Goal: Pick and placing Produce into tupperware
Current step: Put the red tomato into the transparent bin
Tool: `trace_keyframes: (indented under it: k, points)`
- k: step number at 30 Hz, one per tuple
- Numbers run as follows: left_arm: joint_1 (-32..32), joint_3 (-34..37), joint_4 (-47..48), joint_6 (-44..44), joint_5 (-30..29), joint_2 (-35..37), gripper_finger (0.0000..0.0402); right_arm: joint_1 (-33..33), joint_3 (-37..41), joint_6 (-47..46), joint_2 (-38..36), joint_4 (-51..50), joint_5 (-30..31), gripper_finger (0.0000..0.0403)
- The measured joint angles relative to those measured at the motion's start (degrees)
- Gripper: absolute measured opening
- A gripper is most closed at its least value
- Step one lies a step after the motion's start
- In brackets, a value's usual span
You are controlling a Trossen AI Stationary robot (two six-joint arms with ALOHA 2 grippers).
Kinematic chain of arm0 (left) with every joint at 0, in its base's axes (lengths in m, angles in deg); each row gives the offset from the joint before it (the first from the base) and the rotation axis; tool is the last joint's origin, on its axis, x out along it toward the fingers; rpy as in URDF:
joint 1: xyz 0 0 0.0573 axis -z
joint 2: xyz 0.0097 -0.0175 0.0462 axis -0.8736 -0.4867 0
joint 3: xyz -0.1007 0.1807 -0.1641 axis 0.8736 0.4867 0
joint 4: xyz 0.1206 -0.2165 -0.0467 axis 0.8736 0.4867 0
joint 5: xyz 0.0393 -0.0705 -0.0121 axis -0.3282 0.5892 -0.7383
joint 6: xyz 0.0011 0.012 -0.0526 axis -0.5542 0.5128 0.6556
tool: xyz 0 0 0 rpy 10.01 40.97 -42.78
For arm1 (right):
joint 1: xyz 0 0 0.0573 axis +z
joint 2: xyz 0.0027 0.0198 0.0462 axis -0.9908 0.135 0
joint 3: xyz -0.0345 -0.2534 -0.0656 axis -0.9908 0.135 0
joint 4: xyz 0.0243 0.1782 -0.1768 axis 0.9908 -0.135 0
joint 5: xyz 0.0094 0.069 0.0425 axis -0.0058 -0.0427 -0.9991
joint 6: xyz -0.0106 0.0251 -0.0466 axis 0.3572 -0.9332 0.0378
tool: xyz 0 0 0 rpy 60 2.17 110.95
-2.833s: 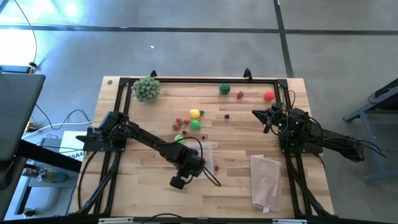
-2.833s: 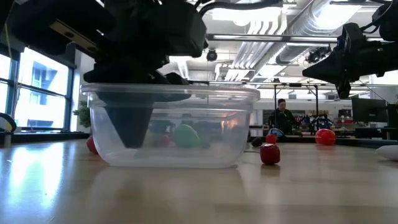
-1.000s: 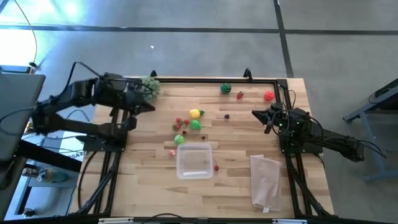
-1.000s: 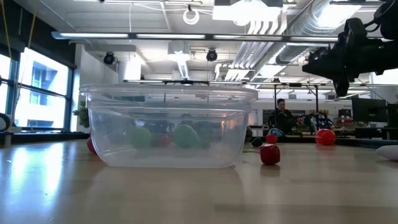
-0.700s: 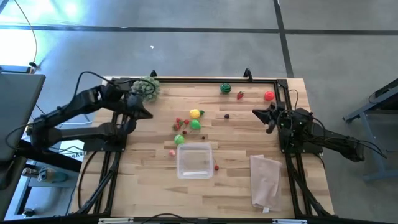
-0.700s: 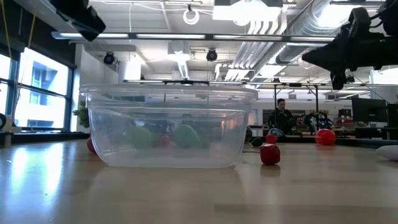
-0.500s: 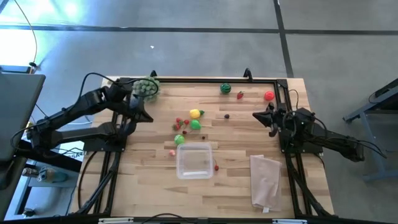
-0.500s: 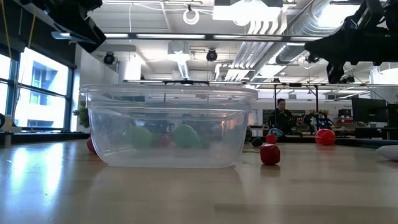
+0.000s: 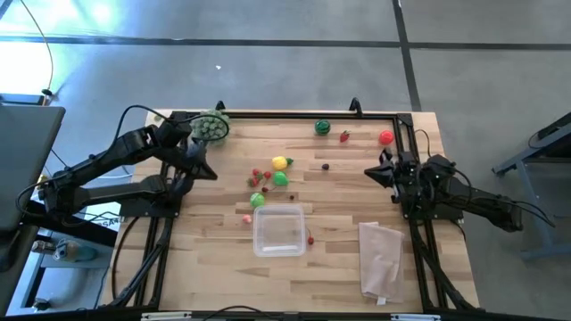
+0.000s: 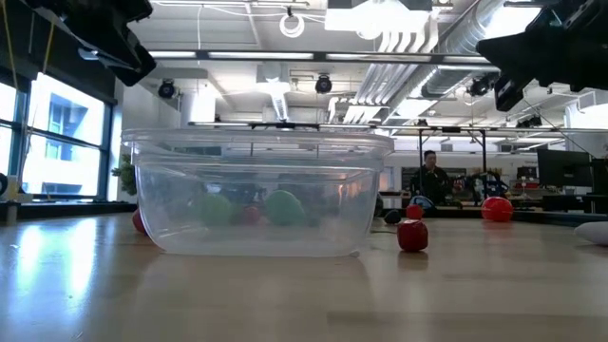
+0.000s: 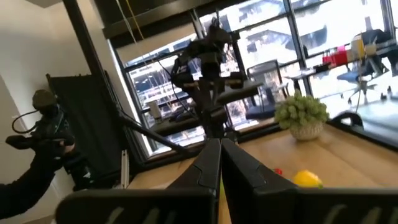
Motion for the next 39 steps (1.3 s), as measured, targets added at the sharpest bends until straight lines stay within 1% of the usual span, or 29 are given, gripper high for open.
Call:
trace_keyframes:
  k: [3,8,12,14,17,19,22,25,27,28,30,34,37,39]
  points:
    - [0.0,0.0,1.8,1.0,-2.9,0.0,0.0014,0.0,0.0,1.6,0.0,0.6,0.9,0.0004]
    - [0.0,0.0,1.6,1.0,-5.5,-0.3,0.0014,0.0,0.0,2.1,0.0,0.4,4.8,0.0005]
    - [0.0,0.0,1.5,1.3,-8.6,-0.2,0.0014,0.0,0.0,7.4,0.0,-1.3,4.6,0.0005]
    - [0.0,0.0,1.0,3.0,-9.6,-0.2,0.0014,0.0,0.0,10.3,0.0,-2.2,5.1,0.0005]
    - [0.0,0.0,-0.1,3.9,-10.2,-0.2,0.0014,0.0,0.0,12.3,0.0,-2.1,6.1,0.0005]
    - [0.0,0.0,-0.4,4.0,-8.1,-0.1,0.0014,0.0,0.0,14.1,0.0,-1.7,6.0,0.0005]
    - [0.0,0.0,-0.4,1.6,0.1,-0.1,0.0014,0.0,0.0,17.9,0.0,-1.3,5.1,0.0005]
    - [0.0,0.0,-0.3,-3.9,8.6,-0.1,0.0014,0.0,0.0,18.1,0.0,-1.7,4.1,0.0005]
    - [0.1,0.0,-0.1,-6.5,11.6,-0.1,0.0014,0.0,0.0,17.1,0.0,-2.2,3.5,0.0005]
    - [0.3,0.0,-0.1,-6.8,11.9,-0.1,0.0014,0.0,0.0,16.7,0.0,-2.5,3.1,0.0005]
    - [1.3,0.0,-0.2,-6.6,10.7,-0.1,0.0014,0.0,0.0,16.6,0.0,-3.3,2.6,0.0005]
    - [4.9,0.0,-0.3,-5.3,6.4,-0.1,0.0014,0.0,0.0,16.5,0.1,-3.4,2.6,0.0005]
    - [8.2,0.0,-0.4,-4.0,3.4,-0.1,0.0014,0.0,0.0,16.2,0.1,-3.4,4.6,0.0005]
    - [10.4,0.0,-0.7,-2.2,-0.2,-0.1,0.0014,0.0,-0.1,15.9,0.4,-3.5,6.6,0.0005]
